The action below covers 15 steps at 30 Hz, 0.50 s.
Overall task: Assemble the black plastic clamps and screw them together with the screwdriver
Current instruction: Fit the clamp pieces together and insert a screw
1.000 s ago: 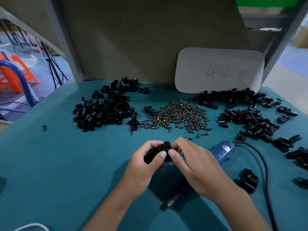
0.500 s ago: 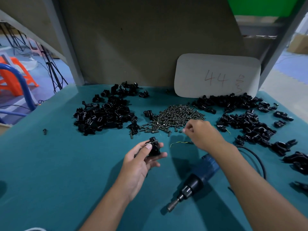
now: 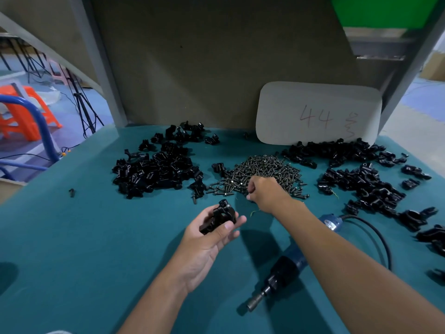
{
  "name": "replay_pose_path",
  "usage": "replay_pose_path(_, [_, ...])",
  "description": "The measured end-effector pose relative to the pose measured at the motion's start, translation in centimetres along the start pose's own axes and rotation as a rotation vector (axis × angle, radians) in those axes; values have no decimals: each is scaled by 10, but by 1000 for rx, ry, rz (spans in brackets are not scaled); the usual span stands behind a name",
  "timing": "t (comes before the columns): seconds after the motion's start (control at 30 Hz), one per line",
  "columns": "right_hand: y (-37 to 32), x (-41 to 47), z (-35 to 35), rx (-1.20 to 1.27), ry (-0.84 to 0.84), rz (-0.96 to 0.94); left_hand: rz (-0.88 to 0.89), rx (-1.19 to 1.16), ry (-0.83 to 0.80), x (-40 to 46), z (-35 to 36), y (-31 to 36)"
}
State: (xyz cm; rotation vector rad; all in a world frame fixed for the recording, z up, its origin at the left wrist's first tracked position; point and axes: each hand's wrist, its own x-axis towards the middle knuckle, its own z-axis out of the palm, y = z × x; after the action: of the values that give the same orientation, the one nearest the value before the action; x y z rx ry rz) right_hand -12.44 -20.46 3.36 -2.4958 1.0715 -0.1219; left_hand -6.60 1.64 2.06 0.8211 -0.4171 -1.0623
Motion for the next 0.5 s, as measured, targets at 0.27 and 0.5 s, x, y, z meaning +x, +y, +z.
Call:
replay_pose_path(0.27, [-4, -54, -17, 183, 218, -170, -29, 85, 20, 0, -4, 1])
replay_pose_path(0.5, [-12, -138, -10, 445, 362, -329, -66, -1, 5, 0, -4, 0])
